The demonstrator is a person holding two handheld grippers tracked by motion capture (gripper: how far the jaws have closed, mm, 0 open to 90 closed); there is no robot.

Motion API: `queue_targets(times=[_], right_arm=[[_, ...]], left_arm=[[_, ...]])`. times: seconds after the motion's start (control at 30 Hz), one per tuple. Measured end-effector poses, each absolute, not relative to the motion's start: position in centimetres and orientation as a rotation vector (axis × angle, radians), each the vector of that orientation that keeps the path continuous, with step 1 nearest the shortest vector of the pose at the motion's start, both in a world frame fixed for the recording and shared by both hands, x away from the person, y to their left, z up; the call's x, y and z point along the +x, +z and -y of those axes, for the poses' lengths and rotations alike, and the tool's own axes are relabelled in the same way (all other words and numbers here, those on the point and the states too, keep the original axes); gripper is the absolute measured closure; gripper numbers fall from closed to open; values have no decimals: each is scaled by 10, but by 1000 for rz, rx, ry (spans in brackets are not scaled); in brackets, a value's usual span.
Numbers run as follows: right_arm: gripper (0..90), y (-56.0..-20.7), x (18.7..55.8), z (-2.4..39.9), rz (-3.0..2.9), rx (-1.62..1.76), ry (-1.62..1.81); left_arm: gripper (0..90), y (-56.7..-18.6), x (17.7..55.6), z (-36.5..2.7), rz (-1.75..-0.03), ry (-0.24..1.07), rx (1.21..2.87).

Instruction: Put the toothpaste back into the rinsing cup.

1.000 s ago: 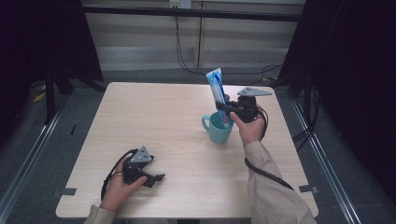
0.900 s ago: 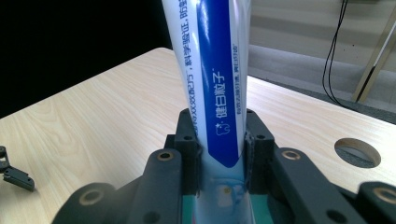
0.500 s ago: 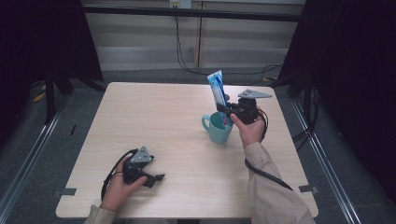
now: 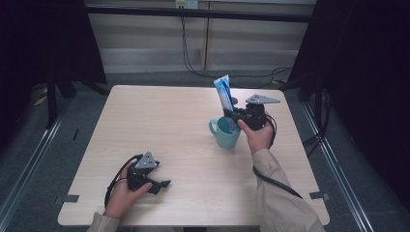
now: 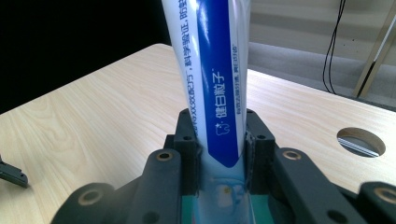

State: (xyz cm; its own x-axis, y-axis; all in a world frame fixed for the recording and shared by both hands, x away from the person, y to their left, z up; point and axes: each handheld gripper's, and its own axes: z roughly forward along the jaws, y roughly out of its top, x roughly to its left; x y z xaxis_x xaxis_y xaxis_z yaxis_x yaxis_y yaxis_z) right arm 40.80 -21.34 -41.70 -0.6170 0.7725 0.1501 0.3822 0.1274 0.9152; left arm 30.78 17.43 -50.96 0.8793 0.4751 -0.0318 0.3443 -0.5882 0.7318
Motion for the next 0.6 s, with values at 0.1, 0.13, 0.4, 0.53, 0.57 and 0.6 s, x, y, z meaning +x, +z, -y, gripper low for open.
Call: queue_targets(times=[0.1,0.13,0.4,0.53,0.57,0.6], right_arm=[[719,-418,408,214,-2046,1115,1492],[719,-419,408,214,-2046,1114,1496],[717,-424,406,216,-2040,1126,1492],[717,-427,405,216,-2036,1127,1495],[716,-428,405,216,-2039,1127,1500],[716,-428,405,216,-2040,1125,1498]], left_arm=[[153,-510,308,-174,-587,213,2256],[153,-510,308,-174,-586,213,2255],[153,-509,308,-175,-583,214,2261],[153,-510,308,-174,-587,213,2256],[153,-510,308,-174,-587,213,2255],[153,-510,308,-174,-587,213,2256]])
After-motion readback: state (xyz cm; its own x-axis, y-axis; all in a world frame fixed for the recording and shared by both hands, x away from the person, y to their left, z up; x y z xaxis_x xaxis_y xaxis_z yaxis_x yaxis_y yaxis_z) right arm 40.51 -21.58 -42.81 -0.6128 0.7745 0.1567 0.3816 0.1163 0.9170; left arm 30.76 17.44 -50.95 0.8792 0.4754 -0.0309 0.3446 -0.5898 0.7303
